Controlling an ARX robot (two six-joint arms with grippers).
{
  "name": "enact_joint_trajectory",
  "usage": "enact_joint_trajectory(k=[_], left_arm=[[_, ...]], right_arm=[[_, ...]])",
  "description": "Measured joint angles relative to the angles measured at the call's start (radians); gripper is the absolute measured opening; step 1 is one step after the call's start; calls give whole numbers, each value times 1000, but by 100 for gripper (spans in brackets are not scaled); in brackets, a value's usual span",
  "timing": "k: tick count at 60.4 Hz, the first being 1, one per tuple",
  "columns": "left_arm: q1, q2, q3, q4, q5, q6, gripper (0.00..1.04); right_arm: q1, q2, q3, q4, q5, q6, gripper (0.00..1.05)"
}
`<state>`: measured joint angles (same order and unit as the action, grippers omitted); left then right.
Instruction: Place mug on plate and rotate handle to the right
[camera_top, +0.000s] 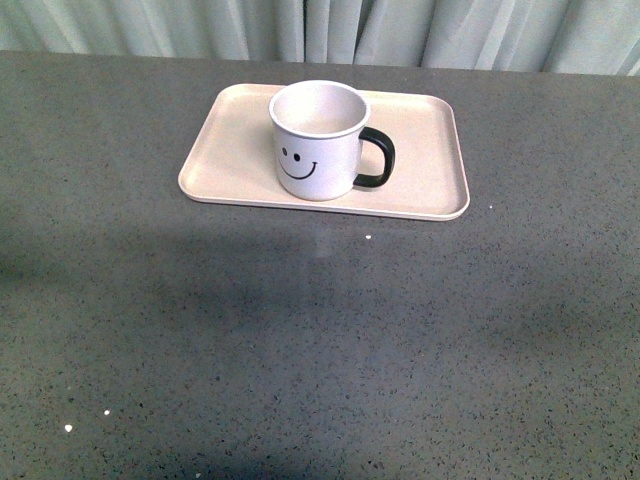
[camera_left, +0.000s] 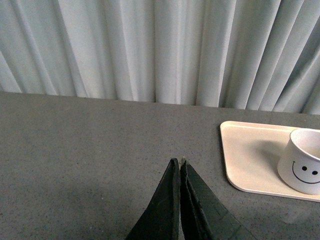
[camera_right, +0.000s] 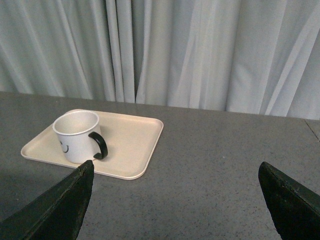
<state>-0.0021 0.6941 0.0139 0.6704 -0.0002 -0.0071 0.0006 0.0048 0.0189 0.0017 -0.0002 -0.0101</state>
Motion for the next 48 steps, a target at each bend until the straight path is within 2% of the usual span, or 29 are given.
enact_joint_trajectory(k=[27,48], left_arm=[[0,-270,-1,-249,0,1,1],[0,-412,-1,-387,0,2,1]], right_arm=[[0,0,0,0,0,0,95],[0,0,0,0,0,0,95]])
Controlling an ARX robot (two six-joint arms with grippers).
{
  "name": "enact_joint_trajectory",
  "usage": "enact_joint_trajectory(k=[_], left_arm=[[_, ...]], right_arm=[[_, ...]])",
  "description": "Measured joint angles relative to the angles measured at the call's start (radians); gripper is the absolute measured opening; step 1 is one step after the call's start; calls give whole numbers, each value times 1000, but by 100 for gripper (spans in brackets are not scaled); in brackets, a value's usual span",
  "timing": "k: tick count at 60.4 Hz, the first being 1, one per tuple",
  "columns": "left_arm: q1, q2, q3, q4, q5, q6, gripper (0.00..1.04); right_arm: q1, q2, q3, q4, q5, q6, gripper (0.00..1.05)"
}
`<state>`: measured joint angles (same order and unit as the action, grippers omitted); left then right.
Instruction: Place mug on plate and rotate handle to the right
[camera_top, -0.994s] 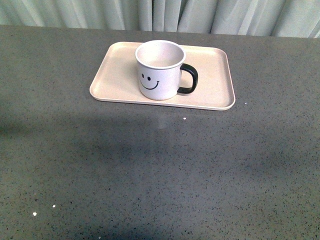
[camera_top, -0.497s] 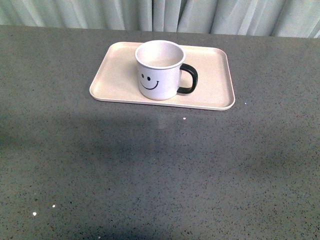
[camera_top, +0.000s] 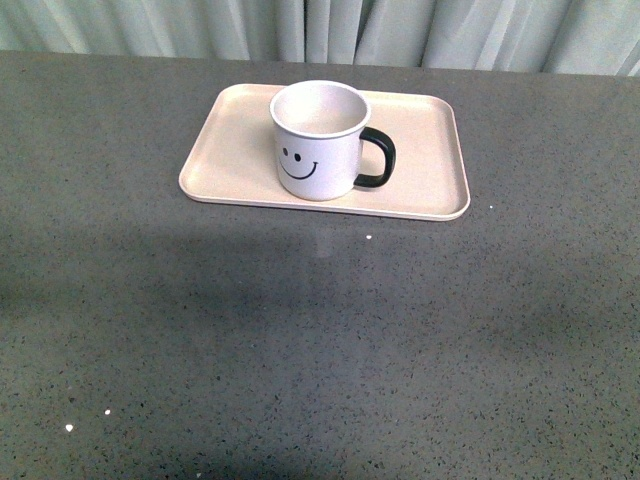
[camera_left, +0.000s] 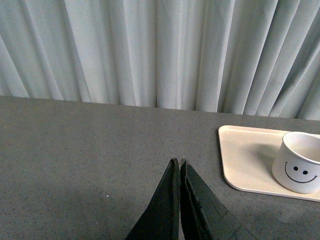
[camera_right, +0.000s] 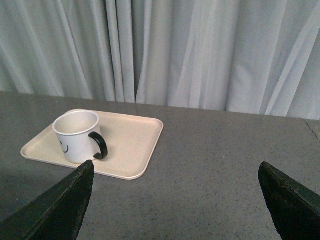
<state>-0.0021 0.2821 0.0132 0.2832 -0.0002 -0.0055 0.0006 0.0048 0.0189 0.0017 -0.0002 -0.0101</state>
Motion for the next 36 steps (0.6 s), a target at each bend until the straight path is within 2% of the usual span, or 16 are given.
enact_joint_trajectory(k=[24,29,36], left_arm=[[0,-106,0,-107,0,0,1],[0,-213,0,-246,0,0,1],[0,-264,0,-278,0,0,1]], right_arm=[[0,0,0,0,0,0,95],[0,0,0,0,0,0,95],[0,0,0,0,0,0,95]])
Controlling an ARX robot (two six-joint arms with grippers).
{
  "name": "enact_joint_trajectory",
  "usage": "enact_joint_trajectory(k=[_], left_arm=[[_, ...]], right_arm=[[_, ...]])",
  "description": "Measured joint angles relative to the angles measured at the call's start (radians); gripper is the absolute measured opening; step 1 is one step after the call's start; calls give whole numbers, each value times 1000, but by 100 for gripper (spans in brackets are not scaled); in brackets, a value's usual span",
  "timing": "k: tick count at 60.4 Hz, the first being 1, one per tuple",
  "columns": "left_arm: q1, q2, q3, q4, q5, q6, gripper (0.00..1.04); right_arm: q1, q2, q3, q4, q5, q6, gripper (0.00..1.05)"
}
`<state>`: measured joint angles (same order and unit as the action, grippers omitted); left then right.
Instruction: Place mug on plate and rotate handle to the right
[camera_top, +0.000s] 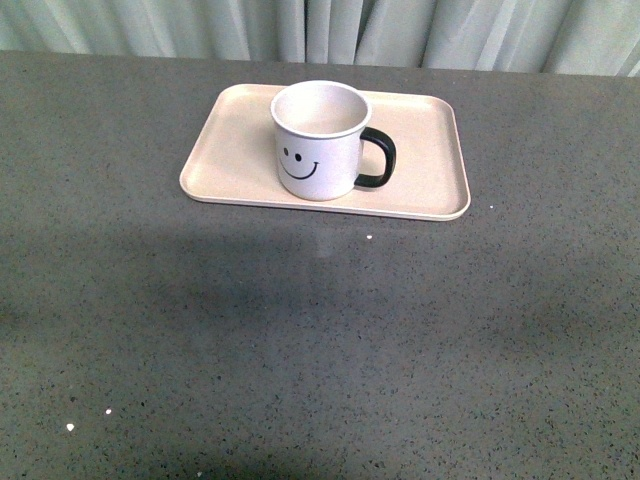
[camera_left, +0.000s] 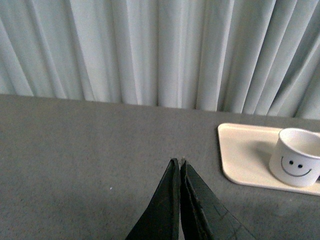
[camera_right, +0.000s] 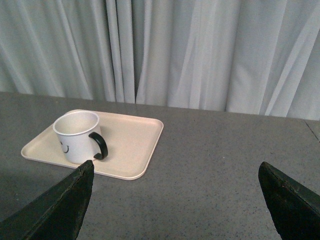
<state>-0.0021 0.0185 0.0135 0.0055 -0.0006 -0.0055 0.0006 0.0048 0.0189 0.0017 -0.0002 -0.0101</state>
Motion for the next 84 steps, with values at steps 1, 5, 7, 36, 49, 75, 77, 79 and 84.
enact_joint_trajectory(k=[1,5,7,36,49,75,77,79,84], left_arm=[[0,0,0,-4,0,0,1],[0,-1,0,-5,0,0,1],[0,-2,0,-6,1,0,1],[0,-2,0,-6,0,0,59],[0,-2,0,-6,0,2,97],[0,-2,0,-6,0,1,95],[0,-2,0,-6,1,2,95],[0,-2,0,-6,1,1,95],[0,-2,0,-6,0,1,95]], right_arm=[[0,0,0,0,0,0,95],[0,0,0,0,0,0,95],[0,0,0,0,0,0,95],[0,0,0,0,0,0,95],[0,0,0,0,0,0,95],[51,1154,537,168,-201,-27,95],[84,1260,605,169,-177,-25,95],[109,1341,663,170,-153,-21,95],[151,1507,806,152,-111,0,96]])
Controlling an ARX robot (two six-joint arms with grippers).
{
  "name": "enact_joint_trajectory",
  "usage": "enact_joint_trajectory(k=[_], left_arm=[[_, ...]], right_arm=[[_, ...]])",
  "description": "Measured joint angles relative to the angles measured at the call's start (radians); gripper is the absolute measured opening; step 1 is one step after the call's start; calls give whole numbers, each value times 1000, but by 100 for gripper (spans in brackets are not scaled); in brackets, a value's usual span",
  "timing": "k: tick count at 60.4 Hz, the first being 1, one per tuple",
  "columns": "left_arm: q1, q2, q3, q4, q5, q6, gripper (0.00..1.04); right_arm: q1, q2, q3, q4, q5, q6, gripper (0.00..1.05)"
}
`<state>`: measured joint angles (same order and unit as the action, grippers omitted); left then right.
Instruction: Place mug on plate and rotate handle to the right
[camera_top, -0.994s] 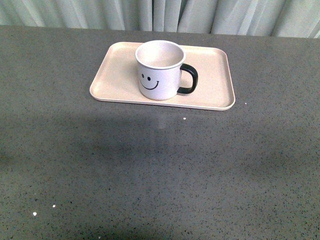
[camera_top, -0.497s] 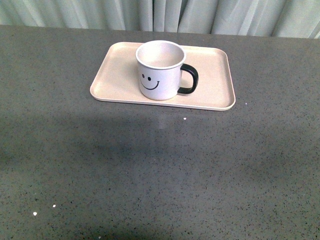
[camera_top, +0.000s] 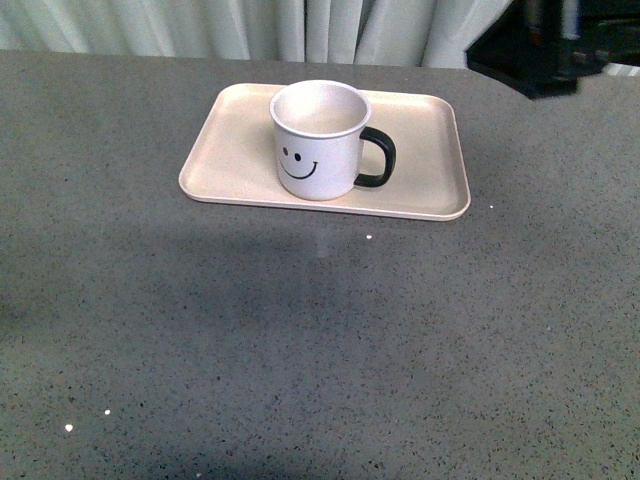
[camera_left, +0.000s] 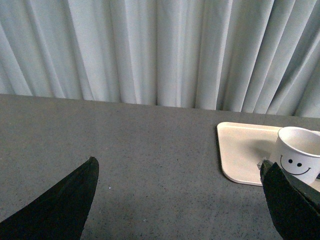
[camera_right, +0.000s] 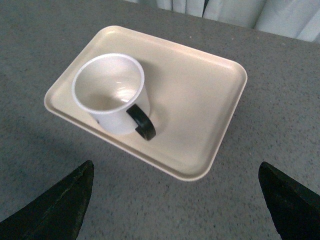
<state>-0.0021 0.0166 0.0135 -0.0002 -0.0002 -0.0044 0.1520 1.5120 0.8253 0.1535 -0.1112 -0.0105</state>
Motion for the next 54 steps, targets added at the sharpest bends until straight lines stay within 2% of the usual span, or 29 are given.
enact_joint_trajectory(k=[11,21,50,54], left_arm=[[0,0,0,0,0,0,95],[0,0,0,0,0,0,95],[0,0,0,0,0,0,95],[0,0,0,0,0,0,95]], right_arm=[[58,273,310,-131,14,82,95],[71,430,503,-231,48,106,95],[116,674,766,-402,63,153,95],[118,697,792,-424,63,158,90]])
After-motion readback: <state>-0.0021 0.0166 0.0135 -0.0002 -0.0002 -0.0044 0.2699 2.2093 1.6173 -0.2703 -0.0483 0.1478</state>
